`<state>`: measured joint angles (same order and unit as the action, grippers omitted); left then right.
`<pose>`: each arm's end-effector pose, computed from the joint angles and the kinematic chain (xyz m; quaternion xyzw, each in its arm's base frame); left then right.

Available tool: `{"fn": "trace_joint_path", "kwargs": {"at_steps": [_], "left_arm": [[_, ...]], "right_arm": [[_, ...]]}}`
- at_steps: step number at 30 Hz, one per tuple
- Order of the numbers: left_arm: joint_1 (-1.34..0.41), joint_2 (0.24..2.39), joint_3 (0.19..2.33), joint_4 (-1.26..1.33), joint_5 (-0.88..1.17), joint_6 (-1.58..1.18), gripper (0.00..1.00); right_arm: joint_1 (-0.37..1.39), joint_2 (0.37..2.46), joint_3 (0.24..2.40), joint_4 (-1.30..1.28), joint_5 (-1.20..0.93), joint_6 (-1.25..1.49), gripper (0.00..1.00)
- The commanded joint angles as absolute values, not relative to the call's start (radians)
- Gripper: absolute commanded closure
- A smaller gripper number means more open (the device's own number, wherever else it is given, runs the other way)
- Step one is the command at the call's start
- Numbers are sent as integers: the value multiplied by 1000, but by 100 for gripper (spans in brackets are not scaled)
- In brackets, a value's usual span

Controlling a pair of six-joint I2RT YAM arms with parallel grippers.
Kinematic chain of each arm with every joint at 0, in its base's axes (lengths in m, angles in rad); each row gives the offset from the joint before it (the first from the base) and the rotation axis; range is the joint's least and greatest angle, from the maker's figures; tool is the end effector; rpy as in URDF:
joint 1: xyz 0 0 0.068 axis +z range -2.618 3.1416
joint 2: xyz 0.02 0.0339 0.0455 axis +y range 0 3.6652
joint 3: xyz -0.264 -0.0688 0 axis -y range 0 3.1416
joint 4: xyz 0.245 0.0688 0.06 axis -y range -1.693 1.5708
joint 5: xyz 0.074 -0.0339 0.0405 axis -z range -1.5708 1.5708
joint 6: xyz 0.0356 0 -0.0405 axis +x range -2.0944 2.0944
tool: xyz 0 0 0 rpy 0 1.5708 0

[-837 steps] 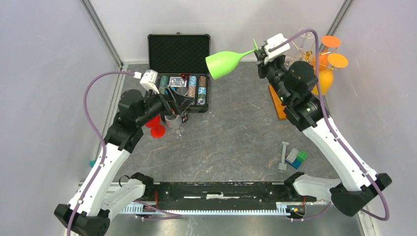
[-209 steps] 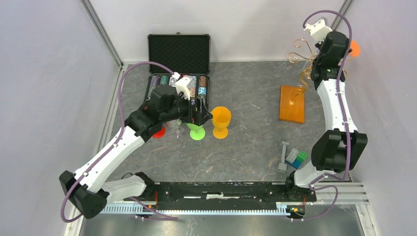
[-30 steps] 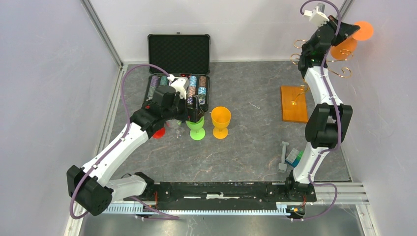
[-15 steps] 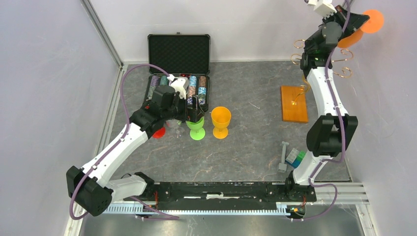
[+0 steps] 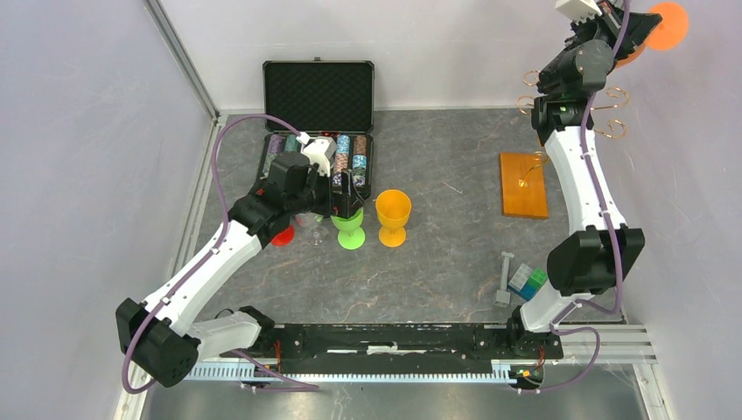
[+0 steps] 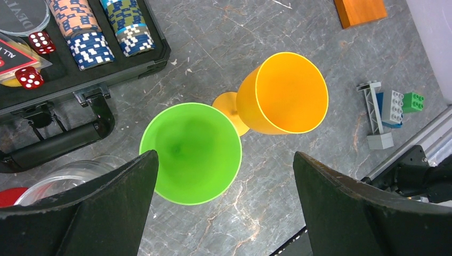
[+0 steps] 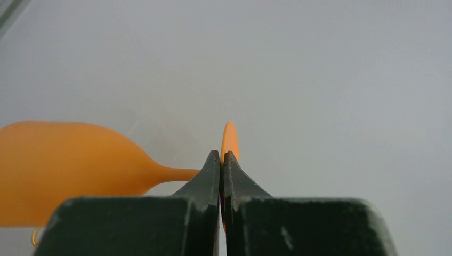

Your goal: Take the wine glass off the wine glass rack

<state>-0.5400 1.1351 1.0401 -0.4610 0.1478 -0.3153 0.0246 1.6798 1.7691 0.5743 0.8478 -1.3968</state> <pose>0.2125 -0.1335 0.3317 0.1334 0.8621 -0.2597 0.4142 0.3648 -0.0177 0.5176 0.0197 0.5439 -0.6585 0.5197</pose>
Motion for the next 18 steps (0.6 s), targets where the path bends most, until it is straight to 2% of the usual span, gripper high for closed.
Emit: {"fn": "trace_joint_path", "kwargs": {"at_steps": [1,6,10,13,18], "left_arm": [[-535,1098,1043,-410,181,-348,0],[-536,1093,1040,-398,192,-356,0],[-535,1088,1033,-378,211,-367,0],[-536,1087,1031,-361,236,-377,0],[-536,1081,1039,-334,272,-390,0]], "right_arm": [[68,1552,1779,598,844,-1370,100],[128,1441,1716,539,842,-1303,100],[171,1326,1686,351,794,-1094,100],[179,1228,1671,159,653,-858,100],[179,1066,1576,9,390,-555,100]]}}
